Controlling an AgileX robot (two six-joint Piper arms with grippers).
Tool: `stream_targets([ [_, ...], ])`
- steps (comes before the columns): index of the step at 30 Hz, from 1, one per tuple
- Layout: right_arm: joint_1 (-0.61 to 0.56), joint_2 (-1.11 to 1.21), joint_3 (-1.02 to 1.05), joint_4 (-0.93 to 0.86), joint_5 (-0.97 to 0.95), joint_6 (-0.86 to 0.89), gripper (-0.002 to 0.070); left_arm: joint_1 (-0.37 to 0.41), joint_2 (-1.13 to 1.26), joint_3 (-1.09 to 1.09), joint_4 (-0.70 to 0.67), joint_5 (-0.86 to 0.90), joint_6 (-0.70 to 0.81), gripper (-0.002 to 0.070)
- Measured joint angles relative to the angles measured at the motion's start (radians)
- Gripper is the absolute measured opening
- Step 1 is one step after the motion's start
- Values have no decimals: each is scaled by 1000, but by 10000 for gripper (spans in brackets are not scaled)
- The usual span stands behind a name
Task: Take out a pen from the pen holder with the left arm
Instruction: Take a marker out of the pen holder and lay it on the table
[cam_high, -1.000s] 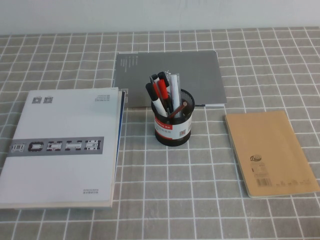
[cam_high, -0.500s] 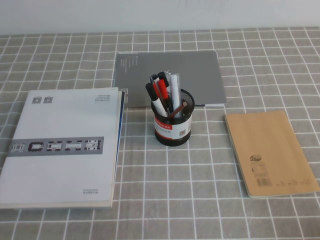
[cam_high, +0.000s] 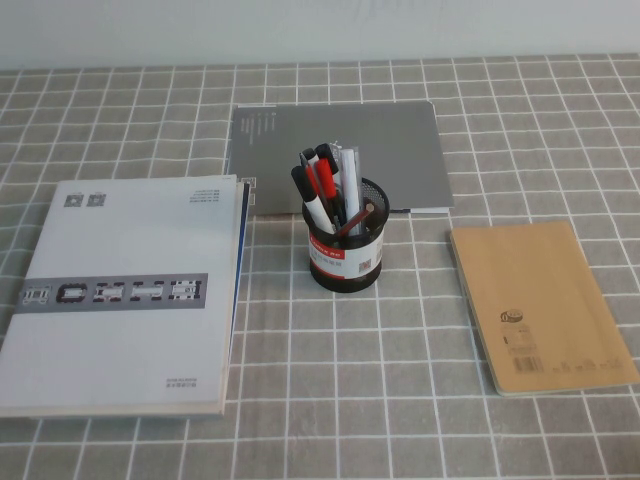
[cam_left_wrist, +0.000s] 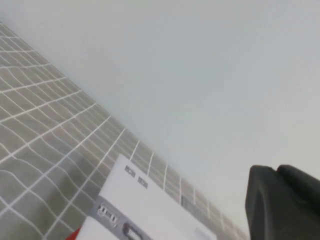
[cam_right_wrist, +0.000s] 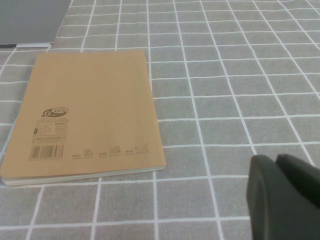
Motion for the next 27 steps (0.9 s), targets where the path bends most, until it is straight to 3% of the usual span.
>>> stream_targets([
  [13,0,0,0,0,0,0,-13,0,0,0,-72,-102,-42,-5],
  [21,0,0,0,0,0,0,-13,0,16,-110,23,22,7,-5],
  [27,0,0,0,0,0,0,-13,0,250,-292,94,199,176,-5],
])
